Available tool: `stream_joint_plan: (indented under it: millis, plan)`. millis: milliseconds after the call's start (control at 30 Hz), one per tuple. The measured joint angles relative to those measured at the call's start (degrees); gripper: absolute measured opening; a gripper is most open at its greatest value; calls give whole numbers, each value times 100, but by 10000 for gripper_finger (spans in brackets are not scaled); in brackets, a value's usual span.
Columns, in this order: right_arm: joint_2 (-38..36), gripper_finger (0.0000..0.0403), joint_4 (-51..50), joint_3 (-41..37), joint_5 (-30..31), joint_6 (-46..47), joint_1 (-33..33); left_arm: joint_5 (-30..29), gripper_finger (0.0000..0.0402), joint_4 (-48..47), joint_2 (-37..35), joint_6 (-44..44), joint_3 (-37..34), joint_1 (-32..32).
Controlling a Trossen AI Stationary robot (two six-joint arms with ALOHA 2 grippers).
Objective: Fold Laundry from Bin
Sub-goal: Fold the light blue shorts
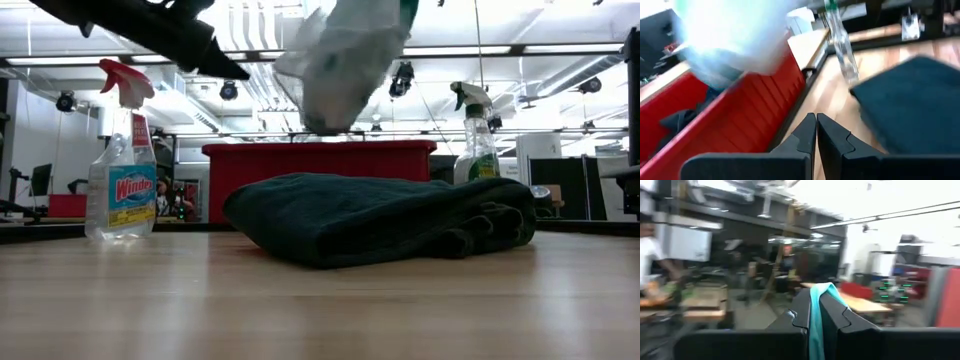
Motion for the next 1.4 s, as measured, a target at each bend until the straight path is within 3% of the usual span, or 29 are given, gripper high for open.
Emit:
stream_joint_plan:
  millis: [67, 167, 300, 500, 700, 933, 1100, 1200, 1300, 1400]
  plan:
    - [-40, 9, -41, -15, -357, 208, 78, 219, 1, 88, 41, -36, 100, -2]
    - [4, 9, -282, -63, -823, 551, 263, 1041, 12, 136, 78, -49, 271, -4]
    - [-114, 9, -196, -21, -972, 674, 549, 2082, 46, 616, 214, -79, 333, -11]
    - [-72, 9, -309, -37, -866, 670, 1157, 2104, 124, 1162, 717, -354, 333, -67]
    - [-46, 9, -290, -34, -226, 472, 1744, 2102, 201, 2164, 1586, -447, 331, -345]
    - [58, 9, -319, -48, -114, 476, 2119, 1933, 249, 3371, 2415, -651, 326, -625]
    - [-12, 9, -247, -40, 1, 495, 2193, 992, 216, 3382, 2532, -606, 499, -622]
    - [-48, 9, -295, -34, -10, 612, 2193, 691, 144, 3136, 2246, -63, 669, -757]
    - [-134, 9, -836, -34, -250, 701, 2197, 212, 40, 2451, 1606, 657, 1024, -1080]
    - [-317, 9, -1624, -32, -473, 640, 2304, -73, 16, 1282, 970, 816, 1567, -1477]
